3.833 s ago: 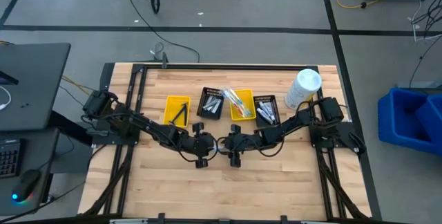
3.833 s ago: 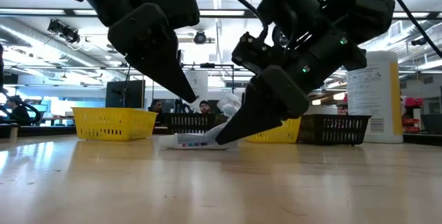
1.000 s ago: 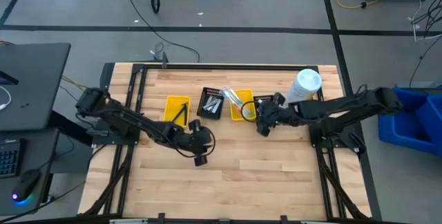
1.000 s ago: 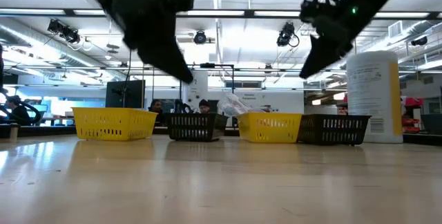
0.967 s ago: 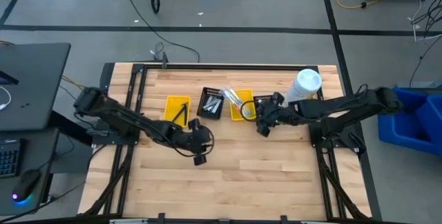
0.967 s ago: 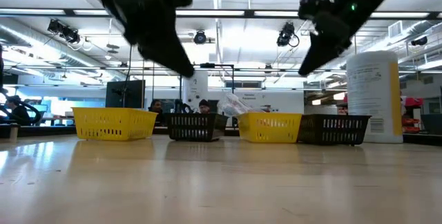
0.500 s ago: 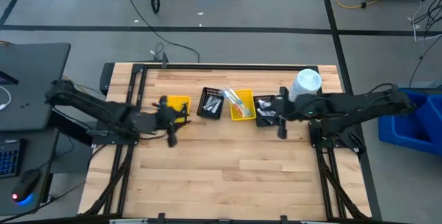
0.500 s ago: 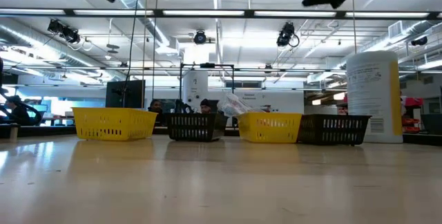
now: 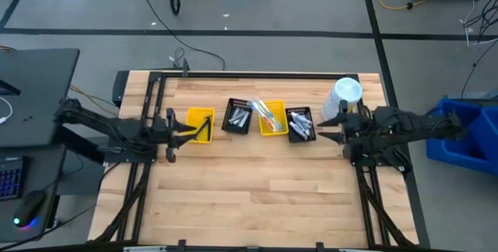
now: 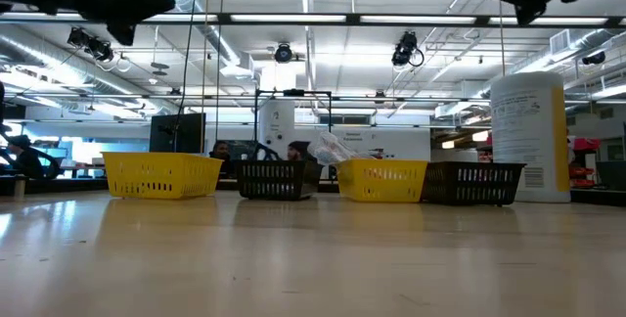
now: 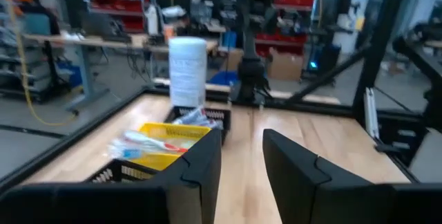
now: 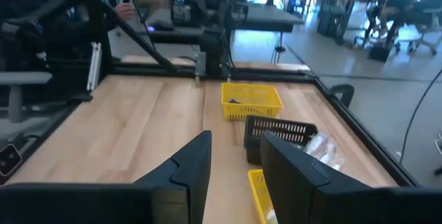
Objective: Pick & Place Travel size toiletries
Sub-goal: Return to Home Position
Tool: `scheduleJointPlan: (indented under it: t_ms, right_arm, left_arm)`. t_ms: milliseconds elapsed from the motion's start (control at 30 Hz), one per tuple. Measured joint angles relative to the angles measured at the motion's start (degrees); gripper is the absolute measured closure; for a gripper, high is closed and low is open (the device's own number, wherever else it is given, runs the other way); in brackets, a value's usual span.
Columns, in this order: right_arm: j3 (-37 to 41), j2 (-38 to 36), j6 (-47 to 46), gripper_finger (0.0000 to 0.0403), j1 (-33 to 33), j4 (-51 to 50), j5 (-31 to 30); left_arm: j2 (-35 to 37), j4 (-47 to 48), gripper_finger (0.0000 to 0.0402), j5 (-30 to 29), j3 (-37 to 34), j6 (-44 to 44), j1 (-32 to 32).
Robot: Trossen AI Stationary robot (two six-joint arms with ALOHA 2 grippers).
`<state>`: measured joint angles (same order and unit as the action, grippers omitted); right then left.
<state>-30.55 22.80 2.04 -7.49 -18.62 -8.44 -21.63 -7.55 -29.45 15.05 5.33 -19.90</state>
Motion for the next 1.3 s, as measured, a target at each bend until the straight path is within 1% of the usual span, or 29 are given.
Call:
scheduleJointPlan:
  t_ms: [133, 300, 367, 500, 567, 767, 900, 1000, 1067, 1133, 1300]
  right_arm:
    - [4.09, -6.89, 0.08, 0.0273, 0.0, 0.04, 0.05]
    - [8.06, -14.07, 0.18, 0.0281, 0.0, -0.34, 0.08]
    - [9.72, -16.49, 0.67, 0.0283, 0.0, -0.43, 0.08]
    - [12.15, -20.76, 1.42, 0.0283, 0.0, -0.67, 0.06]
    - [12.71, -22.68, 1.44, 0.0281, 0.0, -2.01, -0.02]
    - [13.02, -22.79, -1.07, 0.0272, 0.0, -4.55, 0.12]
    - [13.14, -22.81, -0.94, 0.0267, 0.0, -5.08, 0.35]
    - [13.14, -22.79, 0.15, 0.0265, 0.02, -5.02, 3.88]
    - [13.54, -22.79, 0.37, 0.0266, 0.0, -3.75, 5.64]
    - [14.66, -22.79, 0.38, 0.0269, 0.0, -2.63, 5.63]
    - [21.52, -22.77, 1.67, 0.0277, 0.0, 7.98, 5.62]
  left_arm:
    - [6.21, -0.16, 0.0286, -2.1, -4.03, -1.29, 0.02]
    - [11.91, 0.0, 0.0286, -2.37, -7.83, -2.9, 0.02]
    - [13.38, -0.75, 0.0286, -1.68, -9.59, -2.87, 0.02]
    - [15.08, -5.81, 0.0286, 1.0, -14.56, -2.61, 0.02]
    - [15.31, -4.88, 0.0286, 0.67, -14.43, -2.38, 0.02]
    - [15.37, -6.62, 0.0286, 0.15, -14.43, -6.78, 0.07]
    - [15.31, -5.19, 0.0286, 0.78, -14.43, -7.48, 0.07]
    - [15.3, -4.57, 0.0286, 0.76, -14.43, -7.31, 0.07]
    - [15.28, -4.22, 0.0286, 0.72, -14.43, -7.31, 0.07]
    - [15.28, -4.08, 0.0286, 0.68, -14.43, -7.3, 0.07]
    - [15.28, -2.54, 0.0286, 0.61, -14.43, -6.87, 0.07]
